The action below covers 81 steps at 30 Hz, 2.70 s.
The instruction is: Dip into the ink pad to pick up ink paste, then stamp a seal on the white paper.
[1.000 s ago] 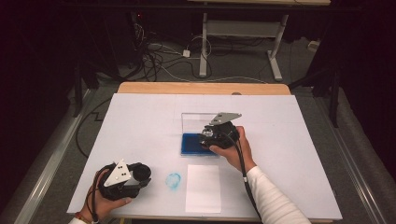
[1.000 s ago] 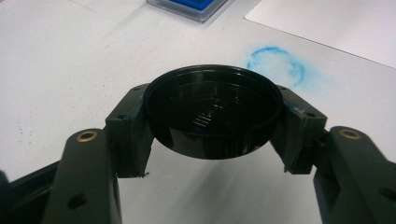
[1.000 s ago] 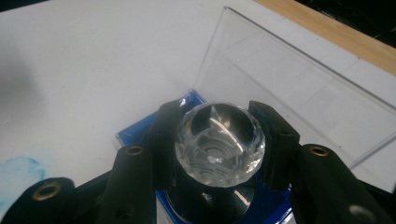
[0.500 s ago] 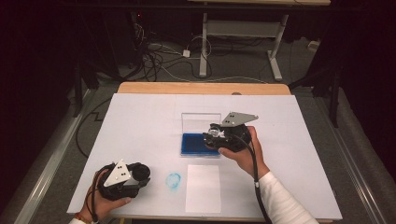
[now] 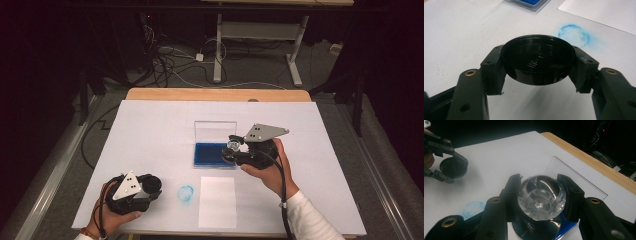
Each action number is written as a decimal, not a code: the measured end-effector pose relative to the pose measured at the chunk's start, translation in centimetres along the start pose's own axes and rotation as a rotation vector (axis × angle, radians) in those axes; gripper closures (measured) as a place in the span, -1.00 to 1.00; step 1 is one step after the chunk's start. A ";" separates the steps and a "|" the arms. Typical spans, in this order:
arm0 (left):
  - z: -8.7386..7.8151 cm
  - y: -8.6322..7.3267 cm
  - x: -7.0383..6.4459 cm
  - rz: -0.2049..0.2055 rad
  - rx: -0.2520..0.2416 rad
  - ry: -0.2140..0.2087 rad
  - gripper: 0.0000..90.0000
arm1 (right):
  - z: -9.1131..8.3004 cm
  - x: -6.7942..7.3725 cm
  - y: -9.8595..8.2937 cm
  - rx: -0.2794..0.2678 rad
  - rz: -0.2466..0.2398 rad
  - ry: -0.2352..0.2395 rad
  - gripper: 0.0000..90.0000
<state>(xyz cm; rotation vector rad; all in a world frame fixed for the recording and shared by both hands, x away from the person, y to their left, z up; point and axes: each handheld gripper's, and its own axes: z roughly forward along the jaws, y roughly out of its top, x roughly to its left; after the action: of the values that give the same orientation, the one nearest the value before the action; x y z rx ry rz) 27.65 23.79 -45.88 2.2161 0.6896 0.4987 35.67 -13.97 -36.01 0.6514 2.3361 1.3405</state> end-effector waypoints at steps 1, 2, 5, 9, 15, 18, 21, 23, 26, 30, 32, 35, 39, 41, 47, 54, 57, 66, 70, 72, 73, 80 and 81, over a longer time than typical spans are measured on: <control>0.0 0.0 0.1 0.000 -0.001 0.000 -0.19 | -0.1 0.0 0.0 -0.002 0.000 0.001 0.26; 0.0 0.0 0.1 0.000 0.001 -0.002 -0.19 | -0.3 0.0 0.0 -0.006 -0.002 0.005 0.26; 0.1 -0.1 0.3 -0.004 0.000 -0.002 -0.19 | -0.6 0.1 0.0 -0.012 -0.002 0.007 0.26; 0.2 0.0 0.2 0.002 0.002 -0.005 -0.19 | -0.9 0.4 0.1 -0.012 -0.010 0.014 0.26; 0.2 0.0 0.1 -0.001 0.003 -0.010 -0.19 | -1.3 0.9 -0.1 -0.012 -0.018 0.033 0.26; 0.3 0.0 0.2 -0.001 0.003 -0.012 -0.19 | -1.6 1.1 -0.2 -0.010 -0.019 0.036 0.26; 0.3 -0.1 0.1 -0.001 0.006 -0.015 -0.19 | -1.7 1.2 -0.3 -0.008 -0.025 0.042 0.26; 0.3 -0.1 0.1 0.002 0.007 -0.017 -0.19 | -1.8 1.2 -0.3 -0.009 -0.021 0.040 0.26; 0.4 0.1 0.0 0.008 0.008 -0.018 -0.19 | -2.0 1.3 -0.4 -0.011 -0.026 0.044 0.26; 0.6 0.3 0.0 0.010 0.005 -0.020 -0.19 | -2.3 1.3 -0.4 -0.015 -0.025 0.046 0.26; 0.7 0.2 0.0 0.013 0.010 -0.025 -0.19 | -2.4 1.3 -0.3 -0.018 -0.024 0.046 0.26; 0.7 0.1 -0.1 0.012 0.011 -0.027 -0.19 | -2.5 1.3 -0.2 -0.025 -0.022 0.048 0.26; 0.8 0.4 -0.2 0.025 0.008 -0.031 -0.19 | -2.7 1.5 -0.3 -0.028 -0.024 0.048 0.26; 1.0 0.8 -0.3 0.026 0.007 -0.035 -0.19 | -2.8 1.6 -0.3 -0.027 -0.028 0.046 0.26; 2.1 2.6 -1.2 0.046 -0.028 -0.059 -0.19 | -3.0 1.9 -0.1 -0.039 -0.029 0.056 0.26; 3.5 4.6 -3.0 0.064 -0.070 -0.137 -0.19 | -3.0 2.6 0.2 -0.047 -0.036 0.081 0.26; 4.1 5.3 -3.7 0.074 -0.078 -0.166 -0.19 | -2.9 2.9 0.2 -0.045 -0.043 0.093 0.26; 5.4 7.2 -5.5 0.101 -0.108 -0.231 -0.19 | -2.4 3.8 0.1 -0.043 -0.042 0.126 0.26; 5.8 7.7 -5.9 0.092 -0.125 -0.258 -0.19 | -2.2 4.4 0.1 -0.040 -0.045 0.146 0.26; 5.8 7.9 -6.1 0.089 -0.133 -0.263 -0.19 | -2.1 4.6 0.0 -0.042 -0.047 0.149 0.26; 5.9 8.0 -6.1 0.086 -0.137 -0.267 -0.19 | -2.0 4.7 0.0 -0.042 -0.047 0.157 0.26; 6.1 8.3 -6.6 0.088 -0.141 -0.279 -0.19 | -2.0 5.0 0.0 -0.045 -0.045 0.171 0.26; 6.1 8.3 -6.6 0.089 -0.141 -0.280 -0.19 | -2.0 5.0 0.0 -0.043 -0.045 0.170 0.26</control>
<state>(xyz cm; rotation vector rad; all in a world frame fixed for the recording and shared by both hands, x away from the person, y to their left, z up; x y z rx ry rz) 28.47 11.69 -44.45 2.1345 0.3975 0.2645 30.51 -12.58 -35.47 0.4852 2.4304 1.4737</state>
